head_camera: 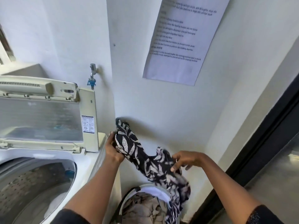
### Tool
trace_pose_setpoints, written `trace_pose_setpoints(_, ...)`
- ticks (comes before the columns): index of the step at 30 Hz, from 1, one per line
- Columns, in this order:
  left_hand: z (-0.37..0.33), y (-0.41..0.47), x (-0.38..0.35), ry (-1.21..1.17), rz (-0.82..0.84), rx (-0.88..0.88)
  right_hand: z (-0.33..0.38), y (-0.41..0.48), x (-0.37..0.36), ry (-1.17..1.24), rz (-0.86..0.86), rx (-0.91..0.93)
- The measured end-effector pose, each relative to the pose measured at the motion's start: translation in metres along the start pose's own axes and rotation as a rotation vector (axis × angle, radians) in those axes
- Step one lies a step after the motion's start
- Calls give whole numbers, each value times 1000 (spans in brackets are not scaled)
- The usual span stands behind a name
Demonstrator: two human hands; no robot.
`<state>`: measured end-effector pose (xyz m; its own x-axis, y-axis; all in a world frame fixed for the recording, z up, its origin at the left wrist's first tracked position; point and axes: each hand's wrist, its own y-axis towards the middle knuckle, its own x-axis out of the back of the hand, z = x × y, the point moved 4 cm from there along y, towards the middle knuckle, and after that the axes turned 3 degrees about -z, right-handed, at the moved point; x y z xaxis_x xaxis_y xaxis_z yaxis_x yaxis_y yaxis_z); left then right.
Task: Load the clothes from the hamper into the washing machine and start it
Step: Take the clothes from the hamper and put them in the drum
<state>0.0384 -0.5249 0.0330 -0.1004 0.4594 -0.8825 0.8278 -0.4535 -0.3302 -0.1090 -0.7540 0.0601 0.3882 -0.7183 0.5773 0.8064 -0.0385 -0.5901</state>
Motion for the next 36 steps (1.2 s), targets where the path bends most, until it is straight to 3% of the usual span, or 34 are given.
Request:
trace_pose_setpoints(7,-19,-52,-91,303,279,21,43,2,-7,-226,-30,-27)
trace_pose_setpoints(15,-69,-93,-175,350,421,-123,165,19,-59,171,32,319)
trace_pose_setpoints(19,-125,-115,-197,416,503,-413,206,11,-61,317,-6,211)
trace_pose_setpoints(23,-192,-130,-187,655,264,-756,269,-6,-50,224,-119,253)
trace_pose_setpoints(27,-256,-142,-162,1017,-53,-948,337,-13,-41,350,-321,342)
trace_pose_setpoints(33,-336,-157,-102,1221,-482,-856,443,-23,-45,650,-395,563)
trace_pose_setpoints(36,-358,-167,-71,1274,-535,-693,486,-18,-59,683,-433,604)
